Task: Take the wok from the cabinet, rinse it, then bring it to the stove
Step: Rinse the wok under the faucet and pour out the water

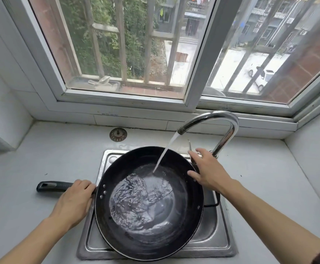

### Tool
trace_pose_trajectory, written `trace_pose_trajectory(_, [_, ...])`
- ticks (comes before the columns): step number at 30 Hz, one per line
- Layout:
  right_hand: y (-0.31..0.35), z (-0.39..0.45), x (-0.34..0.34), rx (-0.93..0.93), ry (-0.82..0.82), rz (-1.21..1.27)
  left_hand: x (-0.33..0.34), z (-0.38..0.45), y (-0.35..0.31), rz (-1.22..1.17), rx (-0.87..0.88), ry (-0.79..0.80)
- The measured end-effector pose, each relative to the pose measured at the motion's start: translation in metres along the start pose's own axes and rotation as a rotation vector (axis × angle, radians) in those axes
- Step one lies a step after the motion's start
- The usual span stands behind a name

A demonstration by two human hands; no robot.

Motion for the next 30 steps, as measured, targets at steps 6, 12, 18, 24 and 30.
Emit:
trace_pose_trajectory(6, [0.008,0.030,0.011,0.011,0.000,-0.098,-0.002,0.002,0.002,-0.005,-0.013,-0.020])
trace_pose_trajectory(12, [0.009,0.046,0.016,0.005,-0.003,-0.279,-0.003,0.001,0.002,0.000,0.004,-0.030])
trace_pose_trajectory(18, [0.004,0.049,0.017,0.032,0.024,-0.367,-0.003,0.003,0.002,0.000,-0.009,-0.026])
trace_pose_trajectory(24, [-0.002,0.048,0.014,0.018,0.029,-0.386,-0.003,0.004,0.000,0.018,0.014,-0.033])
trace_pose_trajectory(30, [-0.001,0.046,0.012,0.068,-0.002,-0.412,-0.002,0.004,0.000,0.021,0.004,-0.030])
Point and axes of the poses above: each hand's wrist, its own z-axis towards the middle knuckle, its own x-axis out of the palm, y = z × x, the point moved 8 cm from there along z, towards the middle knuckle, and after that the axes turned 11 degrees about y, right-handed, at the moved point
